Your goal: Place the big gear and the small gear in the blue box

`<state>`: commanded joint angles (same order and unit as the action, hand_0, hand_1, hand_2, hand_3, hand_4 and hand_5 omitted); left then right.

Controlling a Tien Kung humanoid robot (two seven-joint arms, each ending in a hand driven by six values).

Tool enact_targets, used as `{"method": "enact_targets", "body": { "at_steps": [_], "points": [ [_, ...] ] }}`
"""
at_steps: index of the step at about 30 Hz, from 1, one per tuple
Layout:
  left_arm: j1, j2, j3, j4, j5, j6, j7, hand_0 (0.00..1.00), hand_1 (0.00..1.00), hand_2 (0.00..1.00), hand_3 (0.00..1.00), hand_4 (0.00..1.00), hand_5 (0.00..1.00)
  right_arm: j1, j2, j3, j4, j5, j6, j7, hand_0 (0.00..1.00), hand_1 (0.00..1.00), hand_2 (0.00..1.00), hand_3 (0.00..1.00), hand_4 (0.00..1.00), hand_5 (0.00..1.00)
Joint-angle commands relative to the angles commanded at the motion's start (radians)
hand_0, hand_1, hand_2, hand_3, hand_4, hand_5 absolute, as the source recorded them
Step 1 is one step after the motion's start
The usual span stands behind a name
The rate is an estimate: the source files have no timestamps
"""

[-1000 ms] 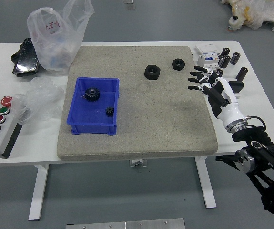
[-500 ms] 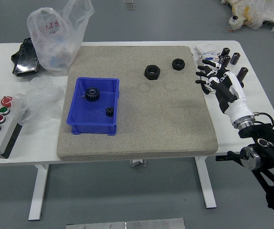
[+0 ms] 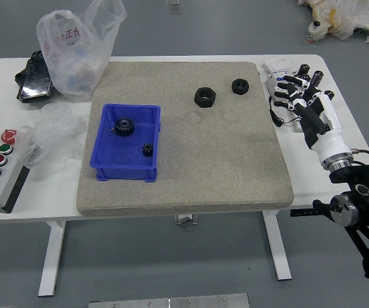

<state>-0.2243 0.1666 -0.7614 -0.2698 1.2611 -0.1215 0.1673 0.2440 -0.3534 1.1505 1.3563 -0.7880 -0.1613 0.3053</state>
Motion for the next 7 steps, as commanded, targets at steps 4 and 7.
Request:
{"method": "enact_targets", "body": {
  "at_steps": [4, 7],
  "points": [
    [-0.007, 0.007, 0.015, 0.001, -0.008, 0.000, -0.009, 0.717, 0.549, 0.554, 0.674, 0.692, 0.502, 0.001, -0.006, 0.007, 0.003, -0.001, -0.001, 0.000, 0.599, 0.647, 0.661, 0.667, 0.688, 0.430],
    [-0.007, 0.010, 0.032, 0.002, -0.026, 0.004, -0.017, 0.717, 0.549, 0.554, 0.674, 0.692, 0.502, -0.007, -0.008, 0.022, 0.007, -0.002, -0.002, 0.001, 0.599, 0.647, 0.661, 0.667, 0.688, 0.430]
  ]
}}
